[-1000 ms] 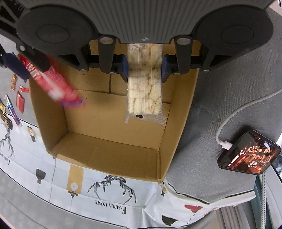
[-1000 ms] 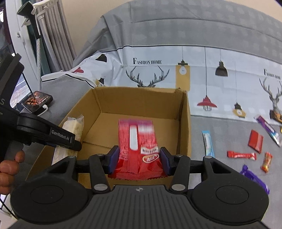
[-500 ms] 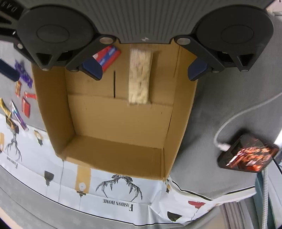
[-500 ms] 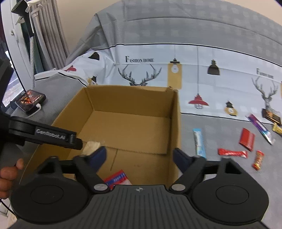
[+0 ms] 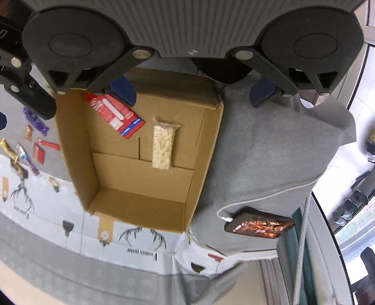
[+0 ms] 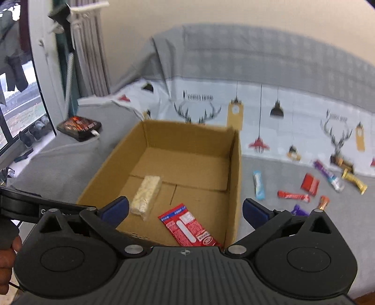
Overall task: Organize snacks
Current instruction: 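Move both tools back toward the remaining snacks on the bed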
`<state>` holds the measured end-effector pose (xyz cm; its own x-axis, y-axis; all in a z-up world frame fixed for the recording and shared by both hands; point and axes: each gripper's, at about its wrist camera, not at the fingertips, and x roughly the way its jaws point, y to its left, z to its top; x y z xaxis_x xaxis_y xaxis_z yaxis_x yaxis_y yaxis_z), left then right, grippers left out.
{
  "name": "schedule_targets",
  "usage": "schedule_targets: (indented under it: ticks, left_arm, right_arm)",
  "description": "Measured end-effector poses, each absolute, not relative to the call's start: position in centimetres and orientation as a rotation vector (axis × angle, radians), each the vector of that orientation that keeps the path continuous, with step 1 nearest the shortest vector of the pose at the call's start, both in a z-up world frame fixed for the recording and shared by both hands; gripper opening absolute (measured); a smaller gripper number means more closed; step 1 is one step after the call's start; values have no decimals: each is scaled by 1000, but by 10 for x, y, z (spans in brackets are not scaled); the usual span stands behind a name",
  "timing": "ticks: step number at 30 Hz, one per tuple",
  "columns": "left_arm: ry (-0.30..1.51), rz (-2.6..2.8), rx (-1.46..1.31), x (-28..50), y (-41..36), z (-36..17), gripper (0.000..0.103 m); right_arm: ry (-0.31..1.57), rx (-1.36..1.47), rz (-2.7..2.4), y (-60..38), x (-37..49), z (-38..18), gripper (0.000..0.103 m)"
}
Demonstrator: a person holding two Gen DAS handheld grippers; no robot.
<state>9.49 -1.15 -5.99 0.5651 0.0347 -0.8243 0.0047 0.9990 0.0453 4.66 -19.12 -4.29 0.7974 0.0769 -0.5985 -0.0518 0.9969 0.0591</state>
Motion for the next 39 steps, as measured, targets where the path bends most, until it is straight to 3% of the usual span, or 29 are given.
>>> schedule_targets:
  ticks: [21, 39]
  left_arm:
    - [798, -4, 20, 15, -20, -13, 103]
    - [786, -23, 69, 14, -37, -8, 103]
  right_arm:
    - [485, 14, 62, -191, -48, -6, 102]
    - [485, 68, 31, -207, -55, -8, 102]
